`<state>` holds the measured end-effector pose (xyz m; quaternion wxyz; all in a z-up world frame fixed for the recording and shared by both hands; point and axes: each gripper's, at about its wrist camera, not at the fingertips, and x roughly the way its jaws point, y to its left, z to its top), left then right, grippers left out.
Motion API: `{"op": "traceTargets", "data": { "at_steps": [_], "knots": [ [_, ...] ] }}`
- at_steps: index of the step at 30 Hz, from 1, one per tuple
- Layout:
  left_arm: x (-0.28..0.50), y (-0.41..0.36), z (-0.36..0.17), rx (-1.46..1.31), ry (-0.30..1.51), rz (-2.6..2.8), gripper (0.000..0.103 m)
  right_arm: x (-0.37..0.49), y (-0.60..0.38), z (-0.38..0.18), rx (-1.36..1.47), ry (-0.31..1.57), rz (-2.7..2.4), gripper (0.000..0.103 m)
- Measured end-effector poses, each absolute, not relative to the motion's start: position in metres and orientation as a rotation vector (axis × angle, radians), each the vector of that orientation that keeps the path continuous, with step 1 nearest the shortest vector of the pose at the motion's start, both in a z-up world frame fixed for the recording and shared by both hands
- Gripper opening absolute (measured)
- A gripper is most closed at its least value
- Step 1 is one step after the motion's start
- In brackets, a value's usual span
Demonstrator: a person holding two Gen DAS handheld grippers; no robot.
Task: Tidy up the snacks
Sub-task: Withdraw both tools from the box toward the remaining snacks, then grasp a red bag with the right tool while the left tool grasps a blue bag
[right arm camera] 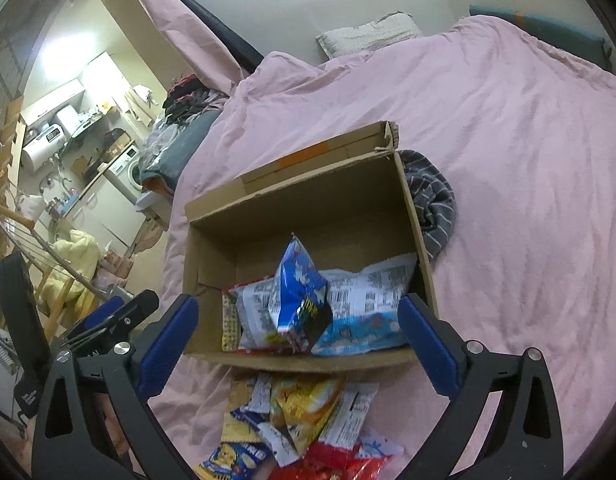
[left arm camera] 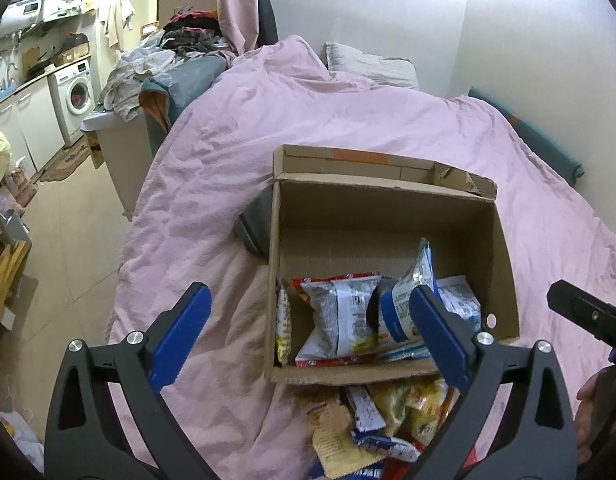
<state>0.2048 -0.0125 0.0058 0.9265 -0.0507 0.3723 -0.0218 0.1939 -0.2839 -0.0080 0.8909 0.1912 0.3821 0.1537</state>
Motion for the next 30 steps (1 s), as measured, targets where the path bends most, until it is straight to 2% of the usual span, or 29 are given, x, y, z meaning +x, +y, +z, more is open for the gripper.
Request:
{"op": "traceTargets", "data": {
  "at_steps": [30],
  "knots": [
    [0.147, 0.012, -0.031, -0.160, 0.965, -0.039, 0.098, 0.134, -0.309, -0.054, 0.510, 0.991, 0.256, 0.102]
  ]
}}
